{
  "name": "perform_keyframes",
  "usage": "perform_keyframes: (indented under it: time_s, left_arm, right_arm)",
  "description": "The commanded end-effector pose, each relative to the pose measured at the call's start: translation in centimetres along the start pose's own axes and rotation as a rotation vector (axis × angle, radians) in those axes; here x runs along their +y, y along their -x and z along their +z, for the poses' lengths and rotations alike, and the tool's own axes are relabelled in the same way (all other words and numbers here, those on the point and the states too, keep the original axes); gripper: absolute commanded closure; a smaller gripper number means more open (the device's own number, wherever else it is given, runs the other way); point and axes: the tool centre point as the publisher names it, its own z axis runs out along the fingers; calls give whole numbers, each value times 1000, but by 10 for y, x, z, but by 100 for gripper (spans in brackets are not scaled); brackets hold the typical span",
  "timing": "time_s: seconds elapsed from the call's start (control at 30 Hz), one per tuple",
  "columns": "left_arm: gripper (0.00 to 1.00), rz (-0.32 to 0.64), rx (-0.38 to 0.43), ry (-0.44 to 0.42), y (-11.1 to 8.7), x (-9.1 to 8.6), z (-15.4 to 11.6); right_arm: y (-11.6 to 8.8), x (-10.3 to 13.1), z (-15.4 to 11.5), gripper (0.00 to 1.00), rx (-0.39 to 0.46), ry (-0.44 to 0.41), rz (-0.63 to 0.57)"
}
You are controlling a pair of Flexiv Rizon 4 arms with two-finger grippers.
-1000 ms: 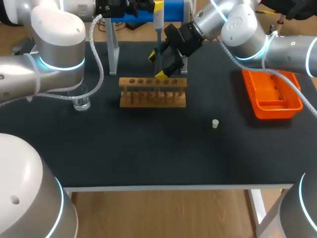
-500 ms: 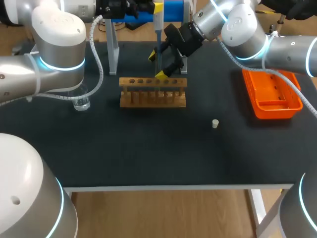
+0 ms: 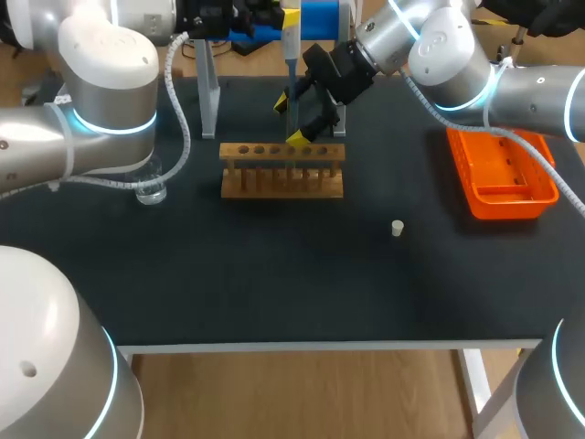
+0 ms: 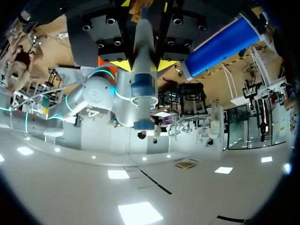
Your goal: Invert the test tube, pick up the pipette, mount the tip to pipette, aspirate from beaker and dispense into the tube, eject the tip, return the pipette, and cap with the stopper.
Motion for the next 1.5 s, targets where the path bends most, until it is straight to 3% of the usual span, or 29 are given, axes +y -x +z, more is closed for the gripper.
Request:
perform_keyframes:
  time_s: [0.03,1.5]
  left_arm:
    - [100,1,-2,-5,0,1,1]
    - [100,-6,2,-5,0,5,4]
  right_arm:
    - [0,1,-1,0,1,-4,1]
    - [-2,-1,-6,0,-3,-3,5]
